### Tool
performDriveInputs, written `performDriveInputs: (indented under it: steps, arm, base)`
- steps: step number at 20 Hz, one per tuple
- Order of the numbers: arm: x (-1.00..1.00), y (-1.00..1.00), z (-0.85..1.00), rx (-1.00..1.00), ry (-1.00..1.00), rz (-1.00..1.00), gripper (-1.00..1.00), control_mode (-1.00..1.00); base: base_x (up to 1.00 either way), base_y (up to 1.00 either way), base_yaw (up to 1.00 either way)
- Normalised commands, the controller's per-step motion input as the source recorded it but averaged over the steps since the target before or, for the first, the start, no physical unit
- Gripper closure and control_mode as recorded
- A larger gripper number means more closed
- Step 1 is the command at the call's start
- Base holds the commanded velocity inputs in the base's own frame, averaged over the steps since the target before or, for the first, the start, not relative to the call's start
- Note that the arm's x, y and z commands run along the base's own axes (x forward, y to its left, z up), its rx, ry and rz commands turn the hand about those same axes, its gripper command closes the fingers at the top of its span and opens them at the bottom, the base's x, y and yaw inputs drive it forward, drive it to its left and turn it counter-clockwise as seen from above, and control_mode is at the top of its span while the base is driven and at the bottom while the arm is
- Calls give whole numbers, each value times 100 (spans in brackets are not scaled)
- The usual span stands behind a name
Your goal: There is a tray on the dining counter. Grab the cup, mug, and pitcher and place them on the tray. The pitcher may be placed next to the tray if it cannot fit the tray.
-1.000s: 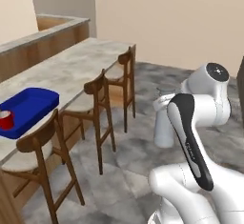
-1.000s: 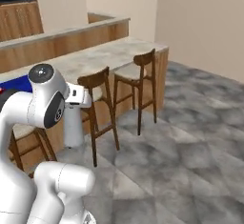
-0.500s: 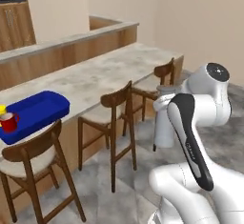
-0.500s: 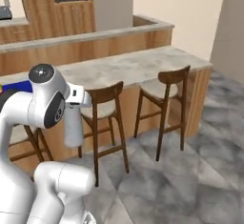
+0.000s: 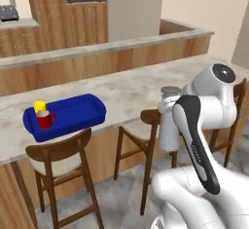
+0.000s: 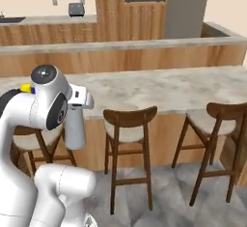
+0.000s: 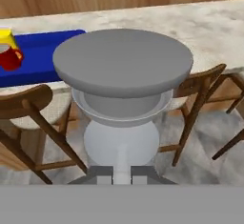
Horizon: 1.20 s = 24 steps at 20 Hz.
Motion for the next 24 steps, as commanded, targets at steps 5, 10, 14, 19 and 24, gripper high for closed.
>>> performDriveInputs:
  steps: [5, 10, 14, 19, 24]
  arm:
    - [0, 0, 0, 0, 0, 0, 100, 100]
    - [0, 0, 0, 0, 0, 0, 100, 100]
    - [0, 0, 0, 0, 0, 0, 100, 100]
    - [0, 0, 0, 0, 0, 0, 100, 100]
    - [0, 0, 0, 0, 0, 0, 100, 100]
  base:
    - [81, -9, 62]
    - [60, -9, 52]
    - [20, -10, 10]
    - [51, -1, 0]
    - [51, 20, -2]
